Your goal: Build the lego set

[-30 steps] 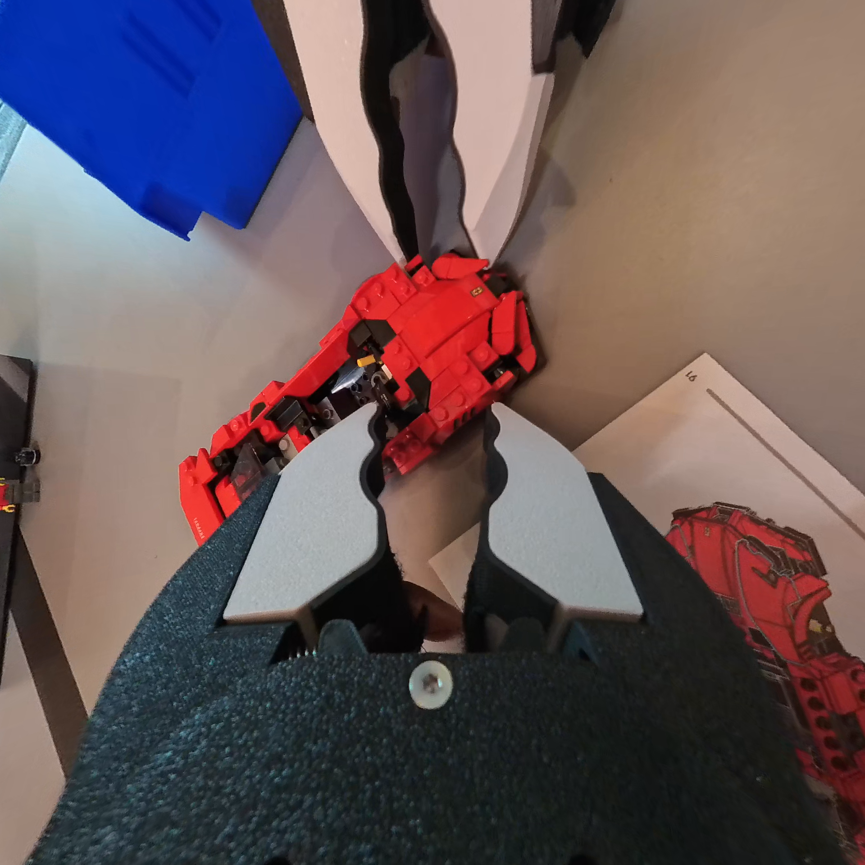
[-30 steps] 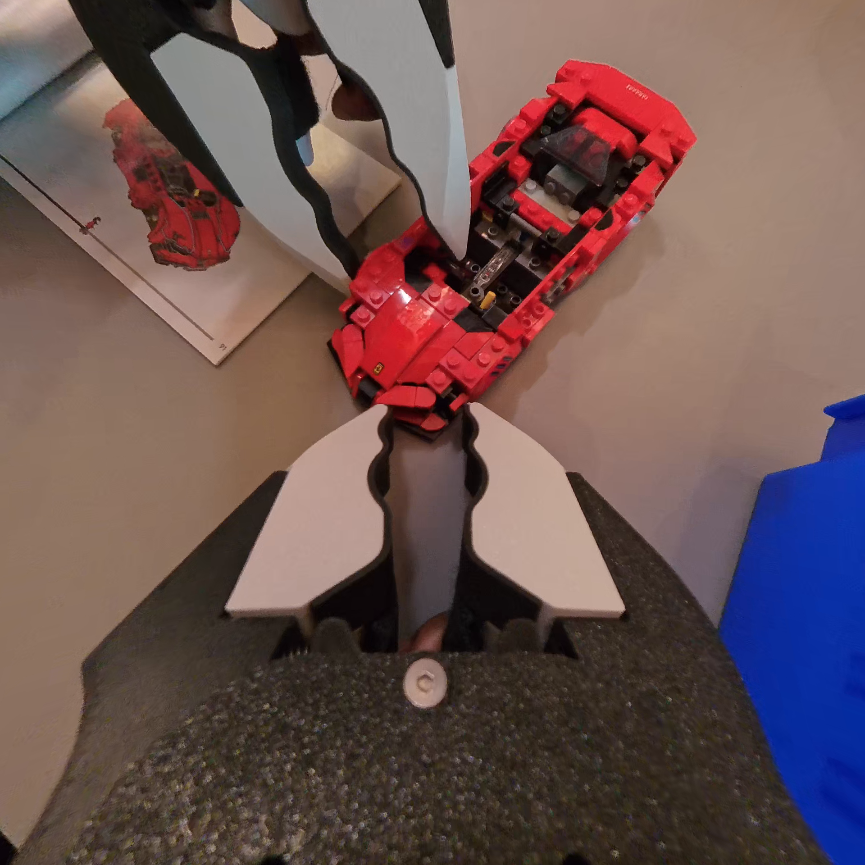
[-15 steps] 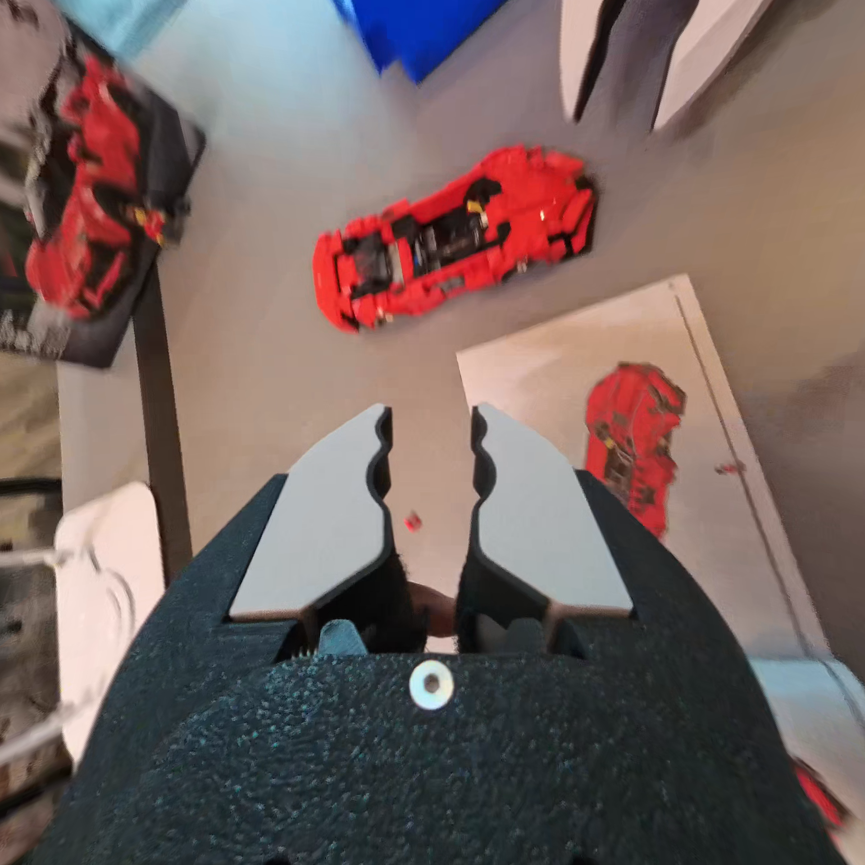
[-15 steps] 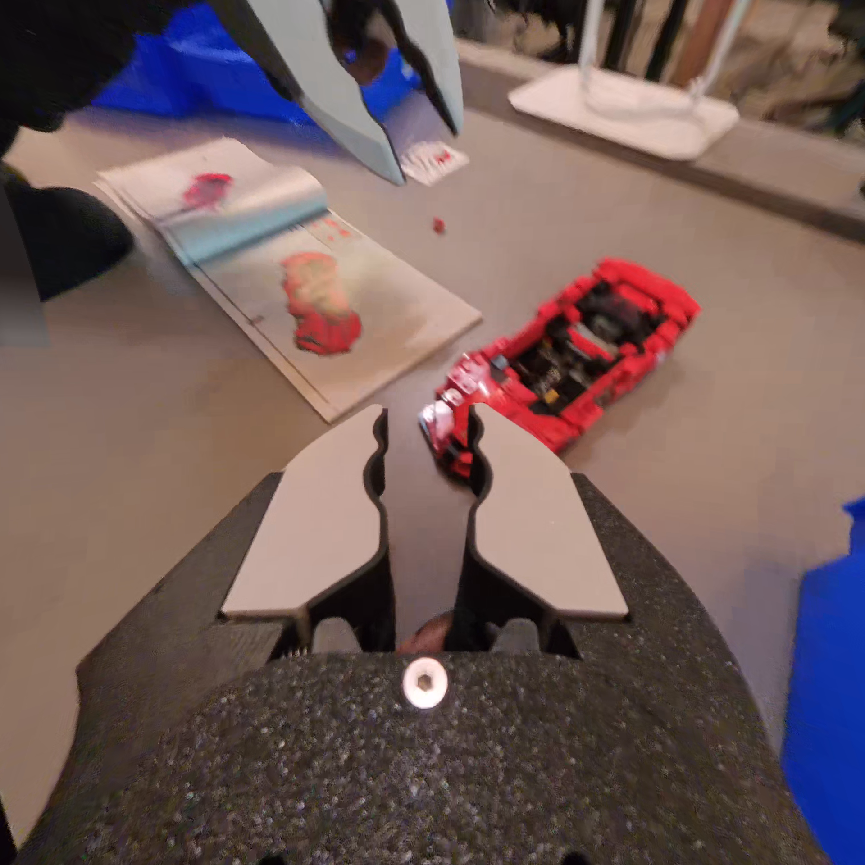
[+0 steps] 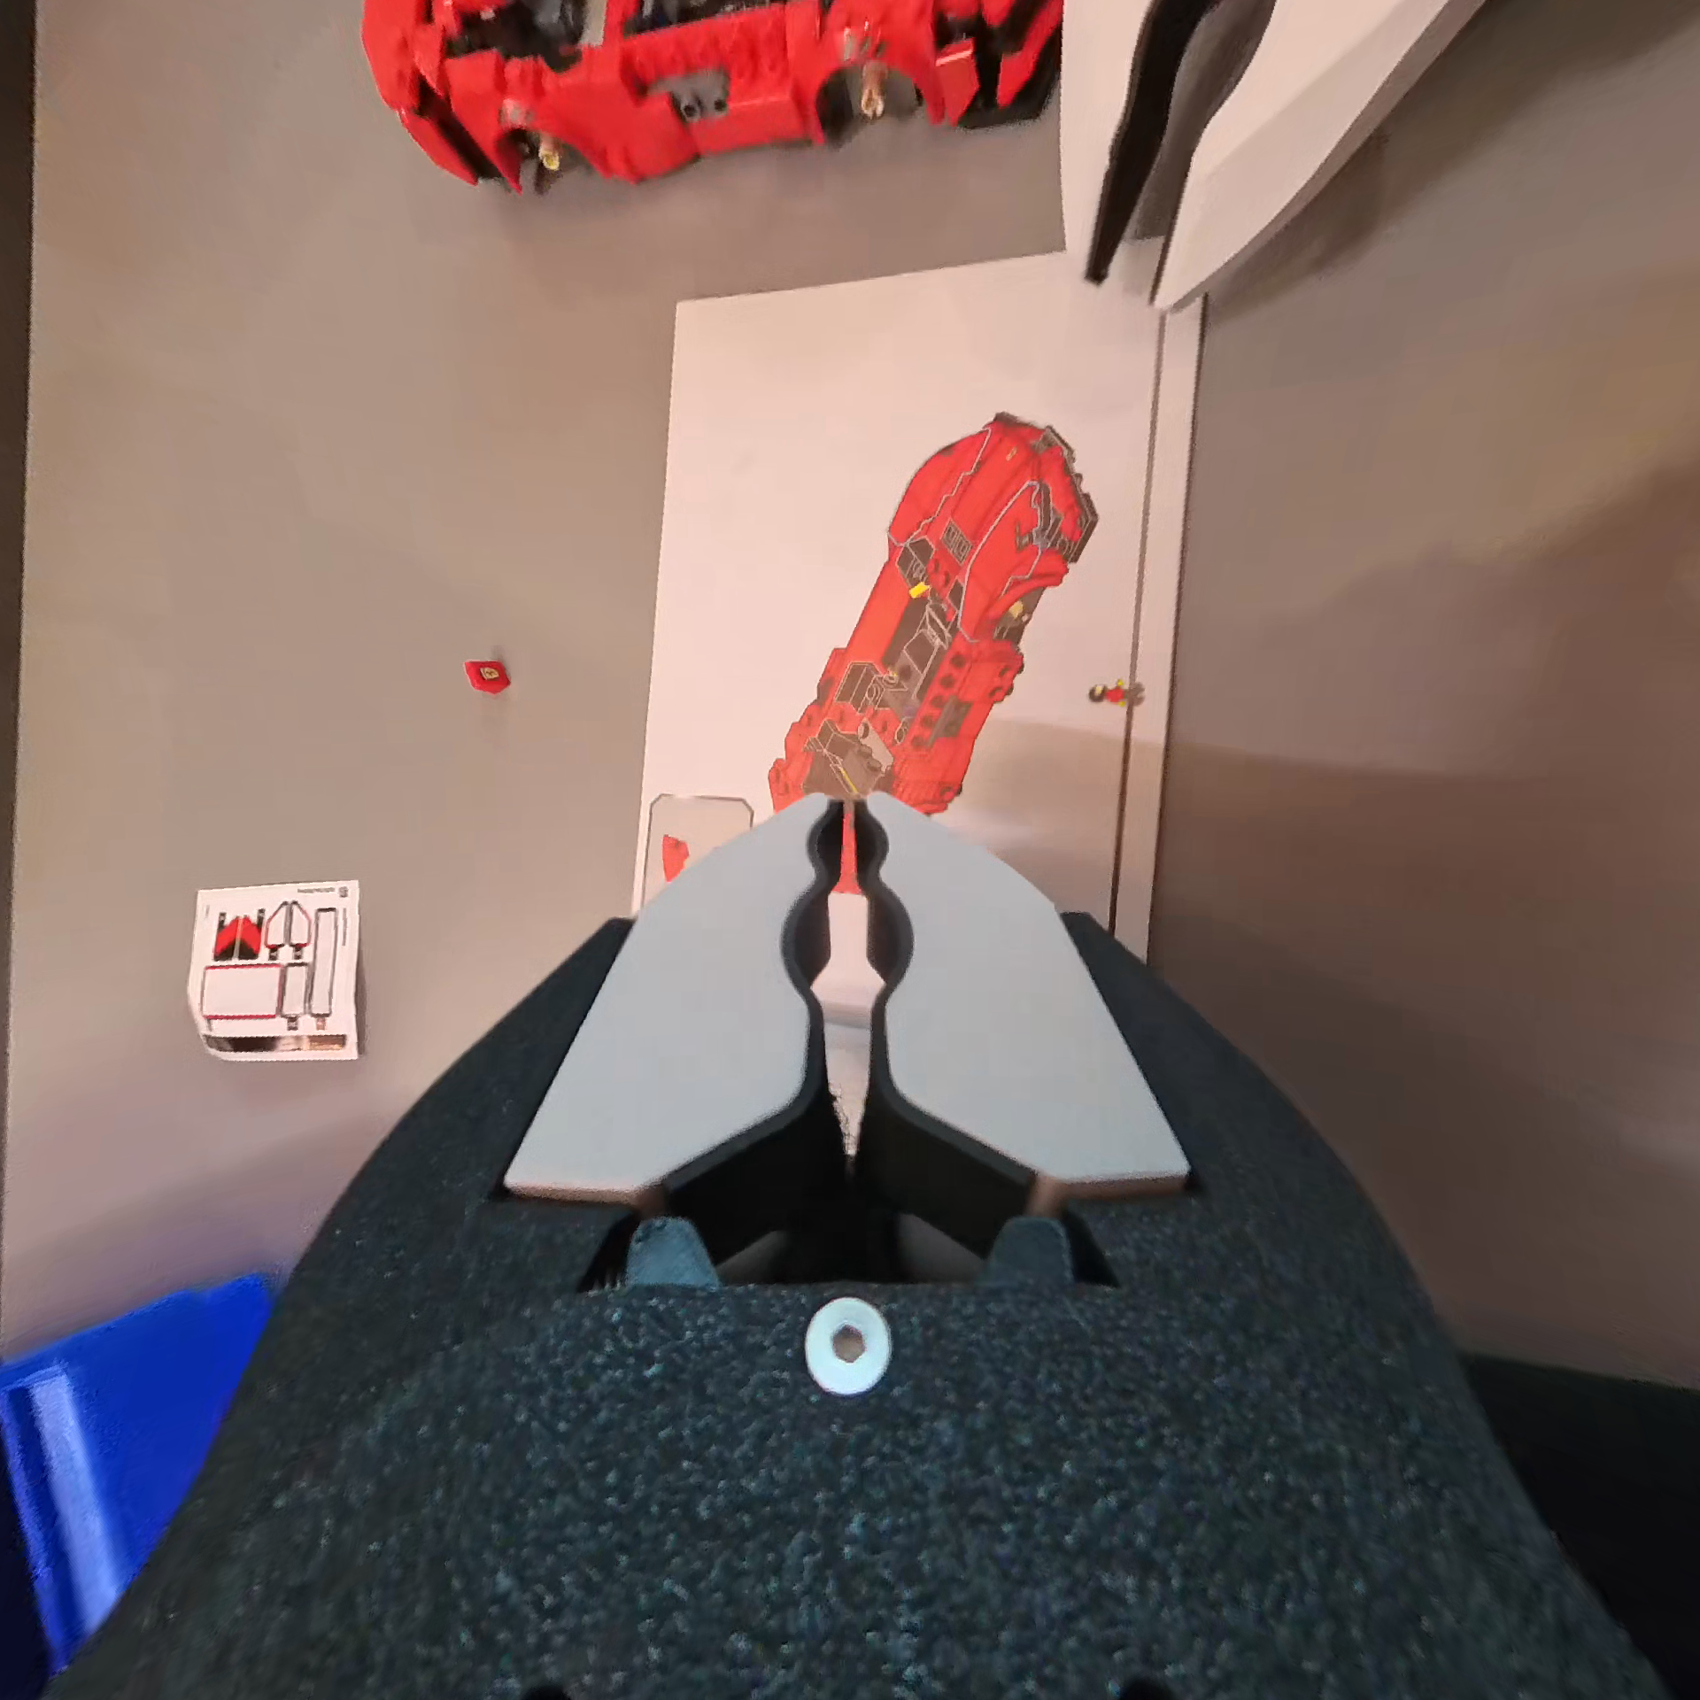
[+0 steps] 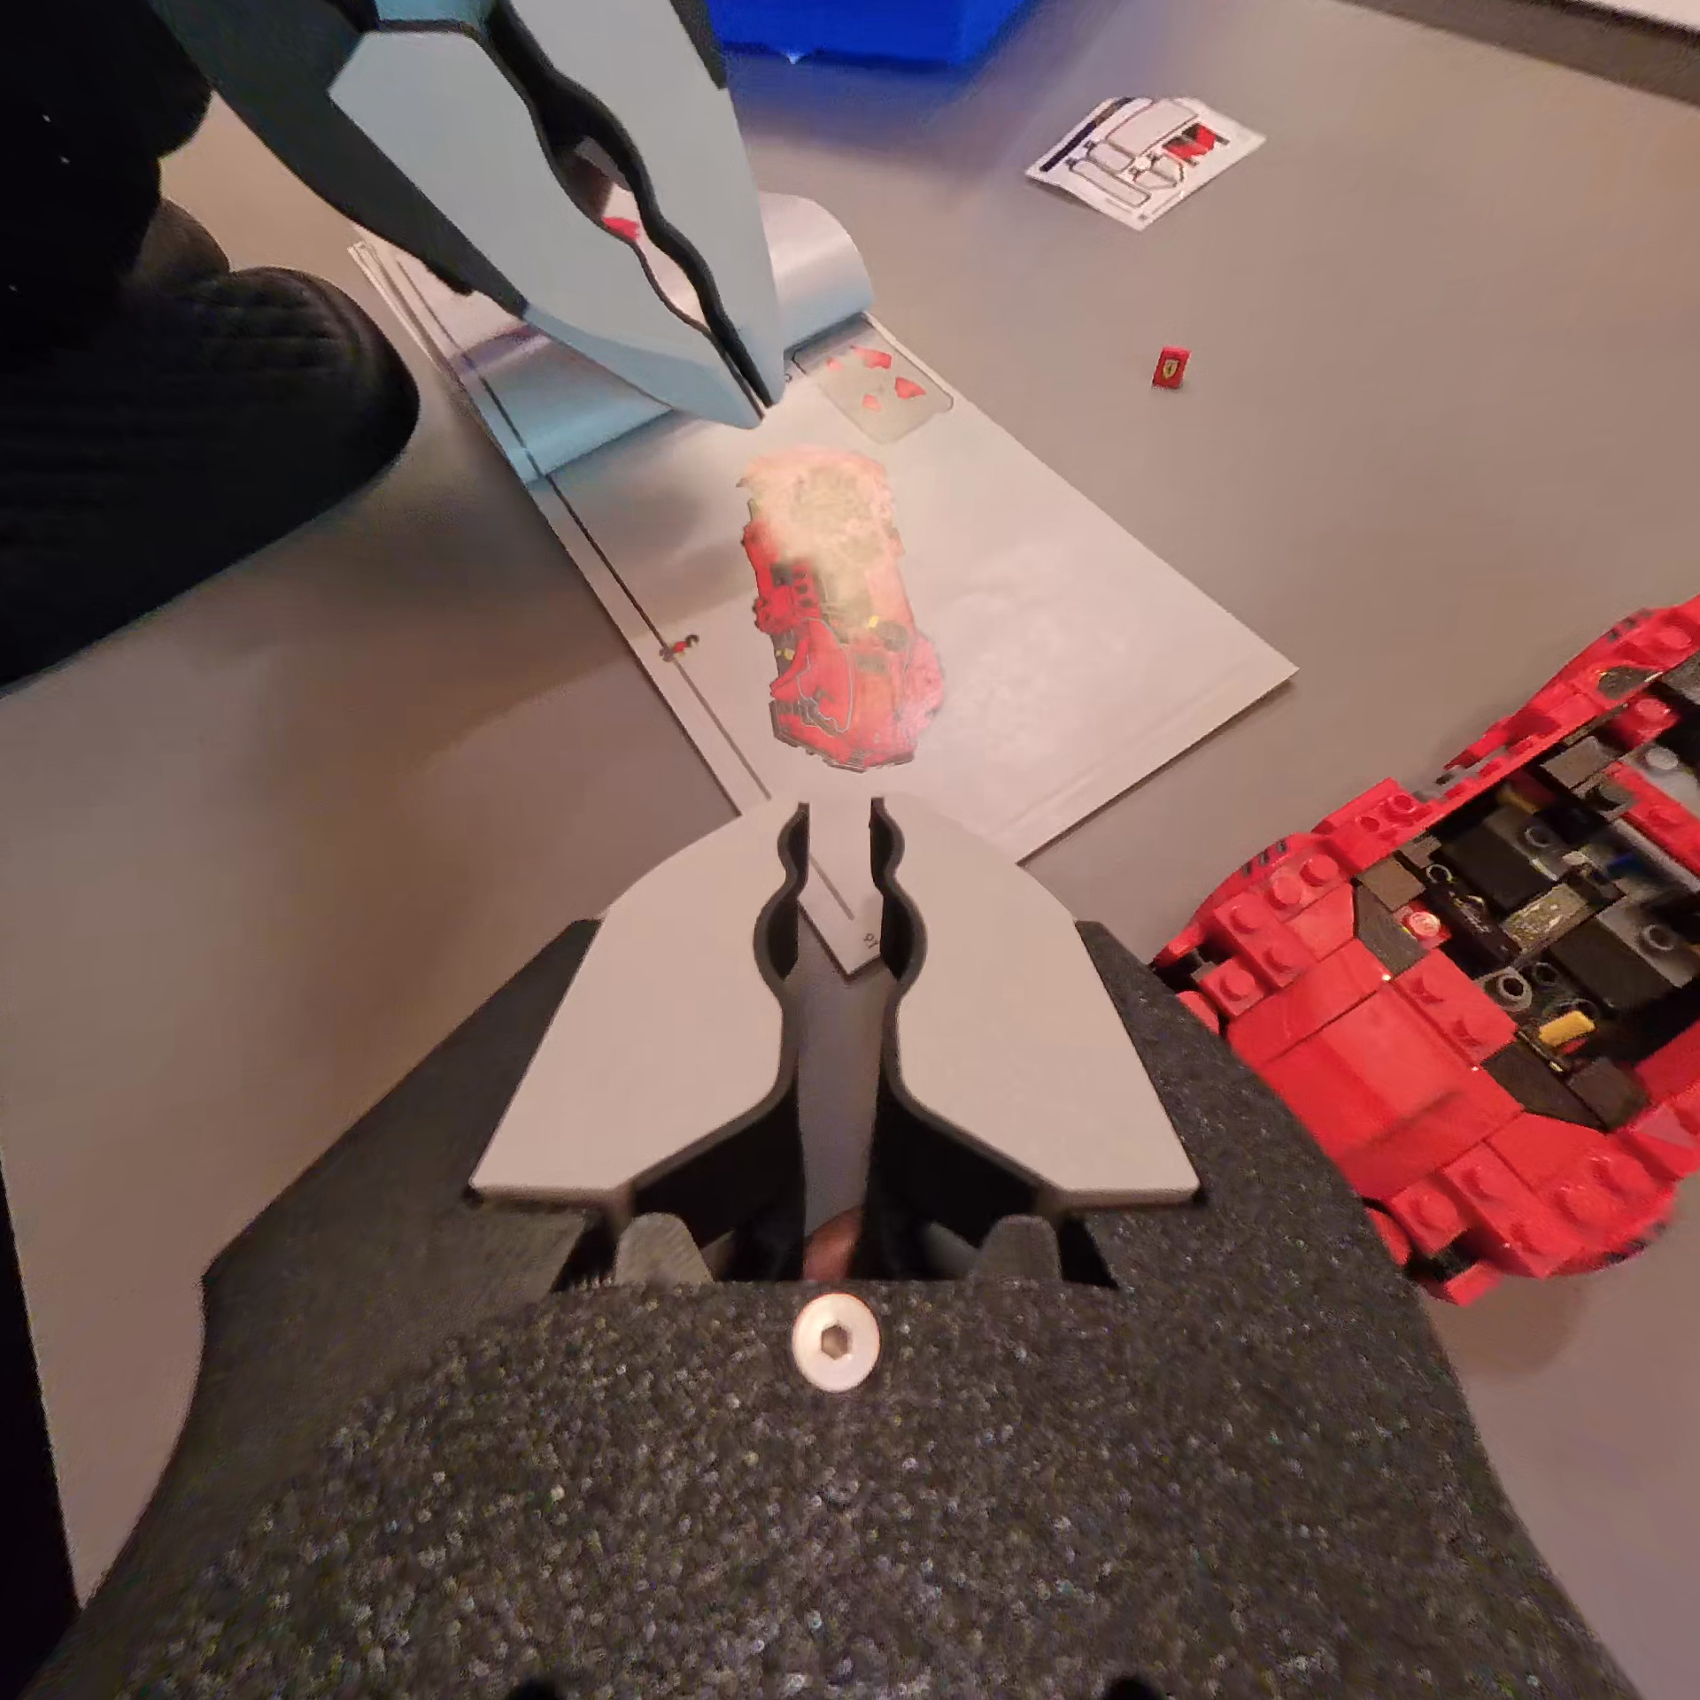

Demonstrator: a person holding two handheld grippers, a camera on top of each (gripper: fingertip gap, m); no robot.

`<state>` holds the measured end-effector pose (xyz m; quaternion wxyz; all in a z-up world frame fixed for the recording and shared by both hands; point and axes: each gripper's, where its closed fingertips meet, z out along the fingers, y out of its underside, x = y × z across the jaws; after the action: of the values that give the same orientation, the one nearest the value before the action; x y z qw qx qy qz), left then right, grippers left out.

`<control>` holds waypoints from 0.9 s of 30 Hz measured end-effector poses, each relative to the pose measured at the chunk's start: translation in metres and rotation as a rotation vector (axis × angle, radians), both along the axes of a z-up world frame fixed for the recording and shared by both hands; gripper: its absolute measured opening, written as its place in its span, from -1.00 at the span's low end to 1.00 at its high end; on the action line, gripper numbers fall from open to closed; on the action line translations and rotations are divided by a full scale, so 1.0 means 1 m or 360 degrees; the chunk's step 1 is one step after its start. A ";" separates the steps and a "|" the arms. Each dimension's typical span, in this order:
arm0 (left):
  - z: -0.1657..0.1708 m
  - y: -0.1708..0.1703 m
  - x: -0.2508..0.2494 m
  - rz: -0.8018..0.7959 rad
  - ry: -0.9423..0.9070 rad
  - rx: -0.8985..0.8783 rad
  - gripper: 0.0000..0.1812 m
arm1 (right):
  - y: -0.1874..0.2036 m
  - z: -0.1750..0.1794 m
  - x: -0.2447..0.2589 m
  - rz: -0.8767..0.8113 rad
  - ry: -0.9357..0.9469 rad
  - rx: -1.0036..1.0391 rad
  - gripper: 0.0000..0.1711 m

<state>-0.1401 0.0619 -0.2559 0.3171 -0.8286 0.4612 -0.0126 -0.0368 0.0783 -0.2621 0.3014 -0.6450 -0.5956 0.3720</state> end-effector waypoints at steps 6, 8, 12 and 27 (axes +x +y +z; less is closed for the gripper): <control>-0.015 0.003 0.000 0.0000 -0.0102 -0.0005 -0.95 | -0.001 -0.002 0.000 0.0011 -0.0026 -0.0001 -0.88; -0.020 0.001 0.006 -0.0022 -0.0190 -0.0041 -0.95 | -0.003 -0.005 -0.001 0.0029 -0.0056 0.0007 -0.86; -0.023 0.000 0.012 -0.0030 -0.0318 -0.0058 -0.95 | -0.009 -0.008 -0.001 0.0106 -0.0089 -0.0038 -0.81; -0.024 -0.002 0.015 -0.0073 -0.0449 -0.0080 -1.00 | -0.023 0.039 0.010 0.0161 0.0467 0.0455 -1.00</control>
<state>-0.1253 0.0601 -0.2799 0.3575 -0.8156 0.4304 -0.1477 -0.0266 0.0551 -0.2230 0.4543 -0.5038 -0.6236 0.3885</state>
